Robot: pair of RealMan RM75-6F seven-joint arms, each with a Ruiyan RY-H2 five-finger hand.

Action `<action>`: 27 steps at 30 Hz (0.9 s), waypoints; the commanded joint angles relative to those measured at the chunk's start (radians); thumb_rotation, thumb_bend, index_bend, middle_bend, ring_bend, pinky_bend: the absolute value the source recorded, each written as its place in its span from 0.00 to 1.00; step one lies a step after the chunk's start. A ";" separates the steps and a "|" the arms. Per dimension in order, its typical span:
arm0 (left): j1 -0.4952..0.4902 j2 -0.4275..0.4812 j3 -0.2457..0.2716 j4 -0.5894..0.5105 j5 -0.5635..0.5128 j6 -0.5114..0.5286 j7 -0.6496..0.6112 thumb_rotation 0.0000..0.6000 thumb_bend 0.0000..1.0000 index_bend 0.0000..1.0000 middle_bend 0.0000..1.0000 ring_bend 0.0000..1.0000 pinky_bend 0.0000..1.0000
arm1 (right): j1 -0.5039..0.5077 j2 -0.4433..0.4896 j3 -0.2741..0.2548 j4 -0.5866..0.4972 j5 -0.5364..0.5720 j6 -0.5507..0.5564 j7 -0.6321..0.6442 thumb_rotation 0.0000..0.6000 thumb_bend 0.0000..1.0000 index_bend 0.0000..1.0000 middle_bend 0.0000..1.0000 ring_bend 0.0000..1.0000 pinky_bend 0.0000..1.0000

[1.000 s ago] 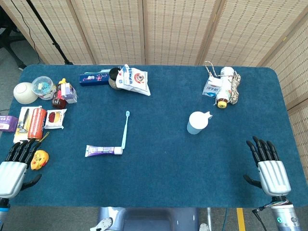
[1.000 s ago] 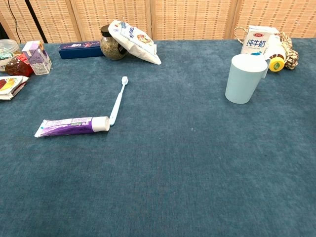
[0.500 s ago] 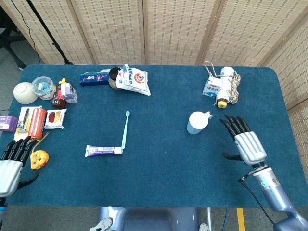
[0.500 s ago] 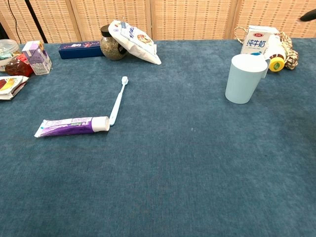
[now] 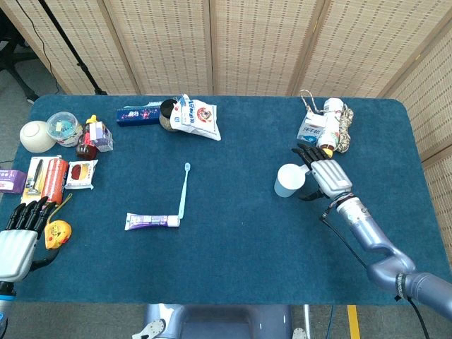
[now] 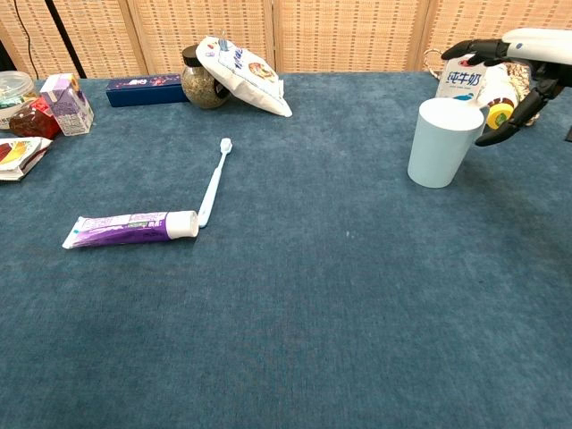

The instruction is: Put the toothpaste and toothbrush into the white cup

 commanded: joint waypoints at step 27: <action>-0.002 0.004 -0.006 -0.008 -0.024 -0.004 -0.008 1.00 0.19 0.00 0.00 0.00 0.00 | 0.071 -0.068 -0.064 0.076 -0.072 0.073 0.136 1.00 0.24 0.47 0.44 0.36 0.61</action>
